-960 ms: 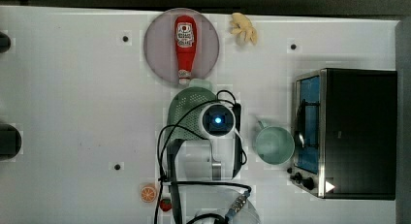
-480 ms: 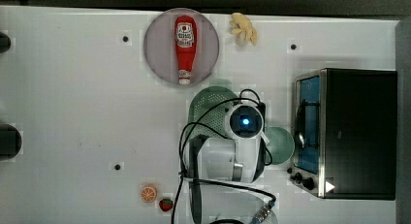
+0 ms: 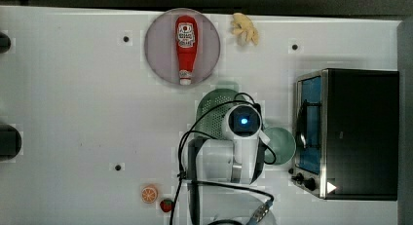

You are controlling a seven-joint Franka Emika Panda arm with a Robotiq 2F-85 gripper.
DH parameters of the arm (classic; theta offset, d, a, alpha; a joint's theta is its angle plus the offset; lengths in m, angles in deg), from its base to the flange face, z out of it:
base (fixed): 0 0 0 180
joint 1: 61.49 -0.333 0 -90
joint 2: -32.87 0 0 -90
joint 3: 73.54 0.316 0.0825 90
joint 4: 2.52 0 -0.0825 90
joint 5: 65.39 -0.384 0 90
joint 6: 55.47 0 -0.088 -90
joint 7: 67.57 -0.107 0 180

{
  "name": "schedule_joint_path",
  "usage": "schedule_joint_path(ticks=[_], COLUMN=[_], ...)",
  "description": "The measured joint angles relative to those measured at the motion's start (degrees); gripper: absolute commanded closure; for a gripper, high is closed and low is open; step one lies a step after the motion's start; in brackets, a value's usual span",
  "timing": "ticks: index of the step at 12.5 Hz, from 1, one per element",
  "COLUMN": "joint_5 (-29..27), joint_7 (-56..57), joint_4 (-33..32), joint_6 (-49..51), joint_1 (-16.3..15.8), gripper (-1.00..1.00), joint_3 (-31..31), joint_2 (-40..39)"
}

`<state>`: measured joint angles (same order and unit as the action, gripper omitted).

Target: Drag strainer left to right.

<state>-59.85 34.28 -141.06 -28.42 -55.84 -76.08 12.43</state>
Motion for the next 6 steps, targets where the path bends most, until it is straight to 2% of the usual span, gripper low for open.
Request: schedule_joint_path(ticks=[3, 6], joint_5=[0.1, 0.1], joint_7=[10.5, 18.9], joint_4=[0.3, 8.4], joint_6=[9.5, 29.1], joint_1=[-0.7, -1.7], gripper=[-1.00, -1.00], joint_3=[2.4, 2.7], joint_2=[8.5, 19.8])
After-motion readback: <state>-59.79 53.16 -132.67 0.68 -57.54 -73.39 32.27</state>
